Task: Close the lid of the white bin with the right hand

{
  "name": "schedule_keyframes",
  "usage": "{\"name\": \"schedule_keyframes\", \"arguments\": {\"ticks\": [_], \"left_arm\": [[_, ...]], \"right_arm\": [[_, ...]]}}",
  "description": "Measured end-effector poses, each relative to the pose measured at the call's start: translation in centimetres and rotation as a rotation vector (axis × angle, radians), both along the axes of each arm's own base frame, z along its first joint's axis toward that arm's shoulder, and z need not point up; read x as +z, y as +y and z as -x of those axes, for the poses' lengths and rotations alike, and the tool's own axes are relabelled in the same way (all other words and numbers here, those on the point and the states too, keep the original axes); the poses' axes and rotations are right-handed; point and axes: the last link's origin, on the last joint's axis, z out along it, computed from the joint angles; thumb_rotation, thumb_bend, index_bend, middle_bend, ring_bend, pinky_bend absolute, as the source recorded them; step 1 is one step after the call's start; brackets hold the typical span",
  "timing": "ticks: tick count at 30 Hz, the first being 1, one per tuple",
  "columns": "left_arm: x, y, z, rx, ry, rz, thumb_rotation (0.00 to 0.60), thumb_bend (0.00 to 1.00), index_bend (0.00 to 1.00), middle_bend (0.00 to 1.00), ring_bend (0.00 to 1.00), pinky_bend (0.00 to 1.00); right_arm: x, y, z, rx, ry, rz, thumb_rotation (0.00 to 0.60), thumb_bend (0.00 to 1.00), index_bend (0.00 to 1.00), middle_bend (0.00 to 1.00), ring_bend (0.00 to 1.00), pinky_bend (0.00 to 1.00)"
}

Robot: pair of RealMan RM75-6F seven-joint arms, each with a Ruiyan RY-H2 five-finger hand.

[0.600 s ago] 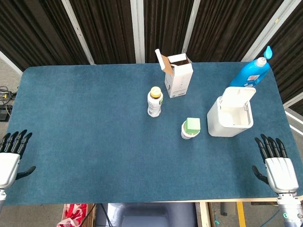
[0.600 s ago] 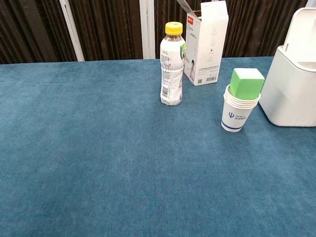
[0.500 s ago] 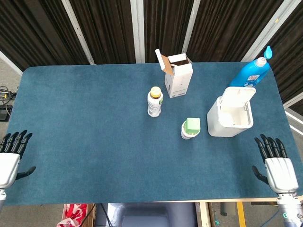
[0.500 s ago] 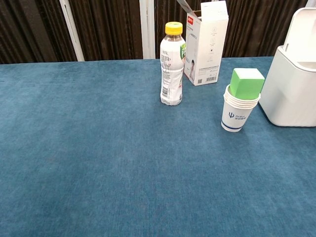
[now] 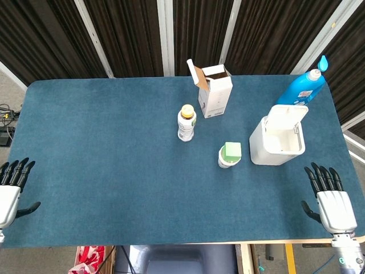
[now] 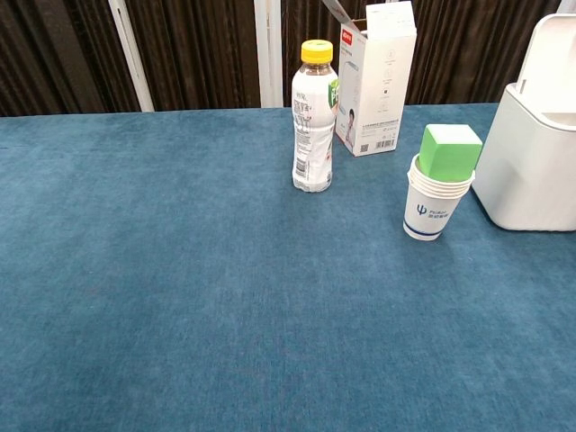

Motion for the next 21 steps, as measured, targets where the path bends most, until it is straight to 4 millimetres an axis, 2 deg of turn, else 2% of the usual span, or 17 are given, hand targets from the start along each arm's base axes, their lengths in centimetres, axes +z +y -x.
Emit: {"name": "schedule_keyframes", "arguments": {"ticks": [9, 10, 11, 13, 15, 16, 18, 21], "left_arm": [[0.3, 0.0, -0.2, -0.018, 0.013, -0.013, 0.6, 0.0, 0.0, 0.0, 0.0, 0.0], [0.3, 0.0, -0.2, -0.023, 0.015, -0.013, 0.6, 0.0, 0.0, 0.0, 0.0, 0.0], [0.2, -0.1, -0.2, -0.025, 0.015, -0.012, 0.6, 0.0, 0.0, 0.0, 0.0, 0.0], [0.3, -0.2, -0.2, -0.027, 0.007, -0.012, 0.6, 0.0, 0.0, 0.0, 0.0, 0.0], [0.4, -0.2, -0.3, -0.029, -0.009, -0.017, 0.6, 0.0, 0.0, 0.0, 0.0, 0.0], [0.4, -0.2, -0.3, -0.03, -0.016, -0.02, 0.6, 0.0, 0.0, 0.0, 0.0, 0.0], [0.5, -0.1, -0.2, -0.03, -0.034, -0.024, 0.6, 0.0, 0.0, 0.0, 0.0, 0.0], [0.5, 0.0, -0.1, -0.021, -0.043, -0.016, 0.6, 0.0, 0.0, 0.0, 0.0, 0.0]], "right_arm": [[-0.1, -0.2, -0.3, -0.016, -0.026, 0.008, 0.6, 0.32, 0.0, 0.0, 0.0, 0.0], [0.0, -0.3, -0.5, -0.015, -0.029, 0.013, 0.6, 0.32, 0.0, 0.0, 0.0, 0.02], [0.1, -0.4, -0.6, -0.016, -0.033, 0.016, 0.6, 0.32, 0.0, 0.03, 0.04, 0.1], [0.3, -0.6, -0.9, -0.019, -0.045, 0.021, 0.6, 0.32, 0.0, 0.2, 0.22, 0.32], [0.8, -1.1, -1.5, -0.023, -0.062, 0.028, 0.6, 0.32, 0.0, 0.46, 0.53, 0.58], [1.2, -1.5, -2.0, -0.023, -0.076, 0.035, 0.6, 0.32, 0.0, 0.52, 0.62, 0.65], [1.8, -2.3, -2.8, -0.026, -0.103, 0.042, 0.6, 0.32, 0.0, 0.6, 0.72, 0.72], [2.6, -3.7, -4.4, -0.046, -0.151, 0.029, 0.6, 0.33, 0.0, 0.69, 0.81, 0.78]]}}
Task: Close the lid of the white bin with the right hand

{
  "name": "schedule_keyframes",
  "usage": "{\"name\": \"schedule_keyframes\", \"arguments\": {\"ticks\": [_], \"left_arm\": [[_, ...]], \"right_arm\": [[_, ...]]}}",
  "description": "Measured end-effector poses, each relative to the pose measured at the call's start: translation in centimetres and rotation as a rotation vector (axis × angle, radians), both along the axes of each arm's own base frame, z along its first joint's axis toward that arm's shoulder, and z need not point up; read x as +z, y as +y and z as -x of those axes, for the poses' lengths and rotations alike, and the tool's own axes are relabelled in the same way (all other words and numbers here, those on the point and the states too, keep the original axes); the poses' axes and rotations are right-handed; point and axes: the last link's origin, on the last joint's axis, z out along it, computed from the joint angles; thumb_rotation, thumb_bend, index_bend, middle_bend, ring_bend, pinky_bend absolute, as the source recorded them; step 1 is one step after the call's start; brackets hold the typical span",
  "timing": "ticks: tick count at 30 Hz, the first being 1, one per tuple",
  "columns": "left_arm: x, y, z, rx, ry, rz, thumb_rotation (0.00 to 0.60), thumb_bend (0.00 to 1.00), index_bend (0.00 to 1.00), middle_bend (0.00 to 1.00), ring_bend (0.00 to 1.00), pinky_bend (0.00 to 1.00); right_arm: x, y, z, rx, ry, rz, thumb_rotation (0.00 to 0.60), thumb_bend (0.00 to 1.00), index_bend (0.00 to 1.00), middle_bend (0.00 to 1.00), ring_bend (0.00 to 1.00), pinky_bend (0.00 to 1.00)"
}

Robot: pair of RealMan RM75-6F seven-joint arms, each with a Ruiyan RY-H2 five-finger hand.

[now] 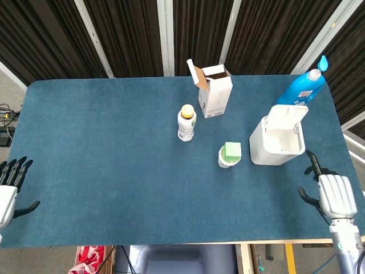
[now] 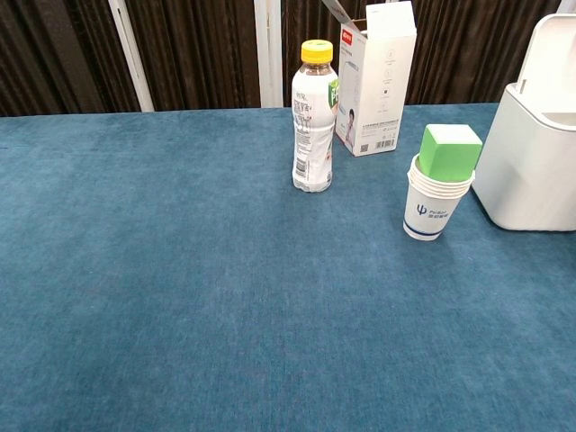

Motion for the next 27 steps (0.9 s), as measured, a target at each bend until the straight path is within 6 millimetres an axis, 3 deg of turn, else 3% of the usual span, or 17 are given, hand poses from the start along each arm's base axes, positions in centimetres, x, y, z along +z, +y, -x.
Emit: {"name": "schedule_keyframes", "arguments": {"ticks": [8, 27], "left_arm": [[0.0, 0.4, 0.0, 0.01, -0.007, 0.007, 0.6, 0.0, 0.0, 0.0, 0.0, 0.0], [0.3, 0.5, 0.4, 0.035, -0.003, -0.006, 0.6, 0.0, 0.0, 0.0, 0.0, 0.0]], "right_arm": [[1.5, -5.3, -3.7, -0.058, -0.049, -0.067, 0.6, 0.54, 0.0, 0.79, 0.9, 0.83], [0.7, -15.3, -9.9, -0.187, -0.147, -0.153, 0.6, 0.55, 0.0, 0.79, 0.9, 0.83]]}}
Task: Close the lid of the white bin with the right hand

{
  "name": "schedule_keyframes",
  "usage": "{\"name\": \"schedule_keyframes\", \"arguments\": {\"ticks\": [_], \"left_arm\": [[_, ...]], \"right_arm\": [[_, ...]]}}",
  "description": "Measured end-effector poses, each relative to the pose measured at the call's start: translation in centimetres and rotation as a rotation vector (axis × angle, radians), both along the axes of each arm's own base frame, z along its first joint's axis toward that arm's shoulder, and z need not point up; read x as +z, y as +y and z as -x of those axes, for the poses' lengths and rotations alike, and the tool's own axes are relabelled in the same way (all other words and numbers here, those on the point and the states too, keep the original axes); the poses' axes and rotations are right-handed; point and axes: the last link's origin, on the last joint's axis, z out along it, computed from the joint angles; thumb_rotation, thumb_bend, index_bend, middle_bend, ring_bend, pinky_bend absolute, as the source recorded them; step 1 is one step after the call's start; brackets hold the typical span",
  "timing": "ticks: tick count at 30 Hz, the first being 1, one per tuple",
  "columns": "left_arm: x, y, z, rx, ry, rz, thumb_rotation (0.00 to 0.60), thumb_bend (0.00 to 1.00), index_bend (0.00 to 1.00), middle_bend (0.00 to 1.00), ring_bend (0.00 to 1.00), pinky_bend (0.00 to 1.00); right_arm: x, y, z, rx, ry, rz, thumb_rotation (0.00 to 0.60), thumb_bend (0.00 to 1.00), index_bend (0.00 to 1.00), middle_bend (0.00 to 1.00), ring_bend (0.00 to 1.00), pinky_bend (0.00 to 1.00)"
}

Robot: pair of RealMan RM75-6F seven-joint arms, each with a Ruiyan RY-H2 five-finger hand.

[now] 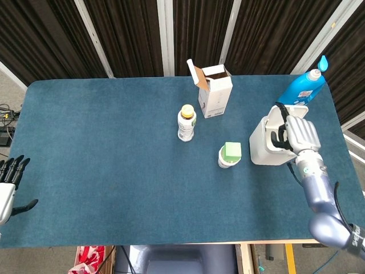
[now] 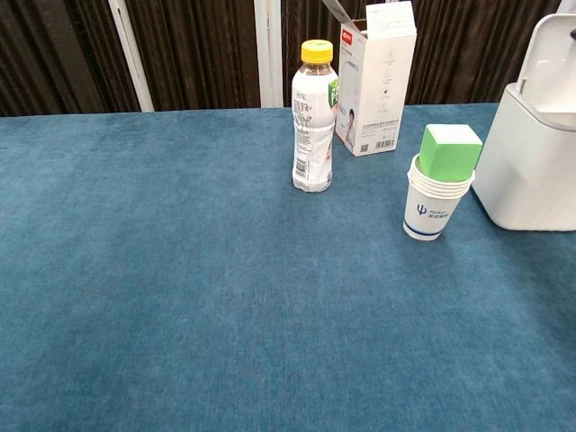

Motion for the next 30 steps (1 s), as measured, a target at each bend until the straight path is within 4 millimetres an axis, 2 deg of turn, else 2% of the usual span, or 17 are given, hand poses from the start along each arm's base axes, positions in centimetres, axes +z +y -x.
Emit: {"name": "schedule_keyframes", "arguments": {"ticks": [7, 15, 20, 25, 30], "left_arm": [[0.0, -0.1, 0.0, 0.004, -0.005, 0.002, 0.6, 0.0, 0.0, 0.0, 0.0, 0.0], [-0.1, -0.1, 0.1, 0.02, -0.024, 0.013, 0.6, 0.0, 0.0, 0.0, 0.0, 0.0], [-0.1, -0.1, 0.0, 0.021, -0.026, 0.017, 0.6, 0.0, 0.0, 0.0, 0.0, 0.0], [-0.2, -0.1, -0.1, 0.019, -0.023, 0.021, 0.6, 0.0, 0.0, 0.0, 0.0, 0.0], [-0.2, -0.1, -0.2, 0.01, -0.028, 0.022, 0.6, 0.0, 0.0, 0.0, 0.0, 0.0]], "right_arm": [[-0.5, -1.7, -0.4, -0.054, -0.007, -0.01, 0.6, 0.55, 0.0, 0.79, 0.9, 0.83], [-0.2, -2.8, 1.2, -0.157, -0.009, -0.015, 0.6, 0.56, 0.0, 0.79, 0.9, 0.83], [0.0, -2.8, 1.6, -0.172, -0.002, -0.019, 0.6, 0.56, 0.0, 0.79, 0.9, 0.83], [0.0, -2.3, 1.4, -0.157, -0.001, -0.03, 0.6, 0.56, 0.09, 0.79, 0.9, 0.83], [-0.2, -1.4, 1.1, -0.136, -0.006, -0.049, 0.6, 0.56, 0.1, 0.79, 0.9, 0.83]]}}
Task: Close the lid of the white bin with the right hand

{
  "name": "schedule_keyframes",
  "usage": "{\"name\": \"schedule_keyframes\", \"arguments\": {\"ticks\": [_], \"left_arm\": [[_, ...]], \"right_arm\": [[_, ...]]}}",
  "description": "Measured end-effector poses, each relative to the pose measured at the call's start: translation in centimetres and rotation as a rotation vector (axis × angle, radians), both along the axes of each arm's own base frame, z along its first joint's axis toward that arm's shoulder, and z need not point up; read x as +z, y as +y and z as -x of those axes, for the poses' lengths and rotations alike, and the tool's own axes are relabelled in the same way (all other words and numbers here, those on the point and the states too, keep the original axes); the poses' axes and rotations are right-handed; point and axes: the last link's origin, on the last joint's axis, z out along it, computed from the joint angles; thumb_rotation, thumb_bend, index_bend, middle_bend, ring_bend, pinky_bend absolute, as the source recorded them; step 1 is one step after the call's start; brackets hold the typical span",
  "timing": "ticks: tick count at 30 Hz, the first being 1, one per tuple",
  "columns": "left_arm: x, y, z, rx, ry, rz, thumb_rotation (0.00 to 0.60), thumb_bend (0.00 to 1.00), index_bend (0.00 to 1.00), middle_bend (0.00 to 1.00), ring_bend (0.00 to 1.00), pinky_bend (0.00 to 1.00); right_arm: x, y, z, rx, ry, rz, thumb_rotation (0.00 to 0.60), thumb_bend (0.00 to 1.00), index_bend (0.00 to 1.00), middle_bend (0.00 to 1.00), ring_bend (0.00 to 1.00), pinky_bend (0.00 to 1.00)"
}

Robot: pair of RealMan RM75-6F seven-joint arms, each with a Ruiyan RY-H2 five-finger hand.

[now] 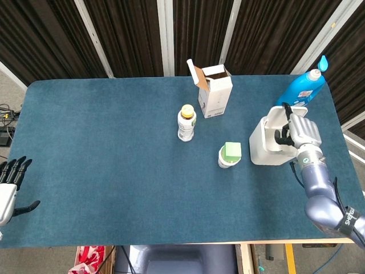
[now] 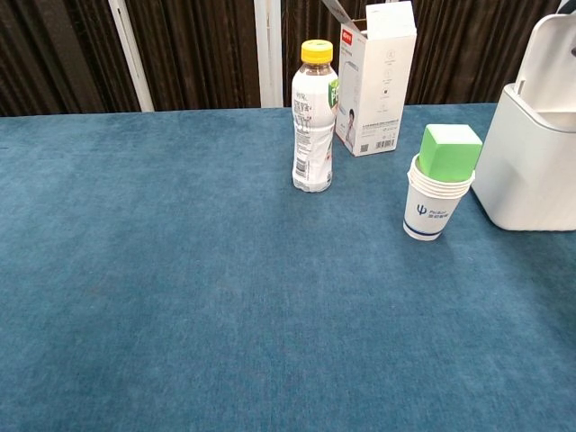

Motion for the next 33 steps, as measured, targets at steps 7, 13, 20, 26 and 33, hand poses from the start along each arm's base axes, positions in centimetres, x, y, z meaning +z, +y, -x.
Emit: {"name": "schedule_keyframes", "arguments": {"ticks": [7, 13, 20, 26, 33], "left_arm": [[-0.1, -0.1, -0.1, 0.001, 0.0, 0.003, 0.6, 0.0, 0.0, 0.0, 0.0, 0.0], [-0.1, -0.1, -0.1, -0.003, -0.002, 0.005, 0.6, 0.0, 0.0, 0.0, 0.0, 0.0], [-0.2, -0.2, -0.2, -0.001, -0.004, 0.01, 0.6, 0.0, 0.0, 0.0, 0.0, 0.0], [-0.2, -0.2, -0.2, 0.002, -0.009, 0.013, 0.6, 0.0, 0.0, 0.0, 0.0, 0.0], [-0.2, -0.2, -0.2, 0.005, -0.014, 0.017, 0.6, 0.0, 0.0, 0.0, 0.0, 0.0]], "right_arm": [[-0.2, 1.3, 0.2, 0.009, 0.0, -0.025, 0.6, 0.56, 0.12, 0.79, 0.9, 0.83], [-0.3, 2.1, 0.7, -0.006, -0.007, -0.043, 0.6, 0.56, 0.17, 0.79, 0.9, 0.83], [-0.7, 3.3, 0.8, 0.007, -0.02, -0.069, 0.6, 0.56, 0.18, 0.79, 0.9, 0.83], [-1.3, 4.3, 1.5, -0.008, -0.014, -0.094, 0.6, 0.56, 0.18, 0.79, 0.9, 0.83], [-2.1, 5.3, 2.0, -0.014, -0.012, -0.126, 0.6, 0.56, 0.18, 0.79, 0.9, 0.83]]}}
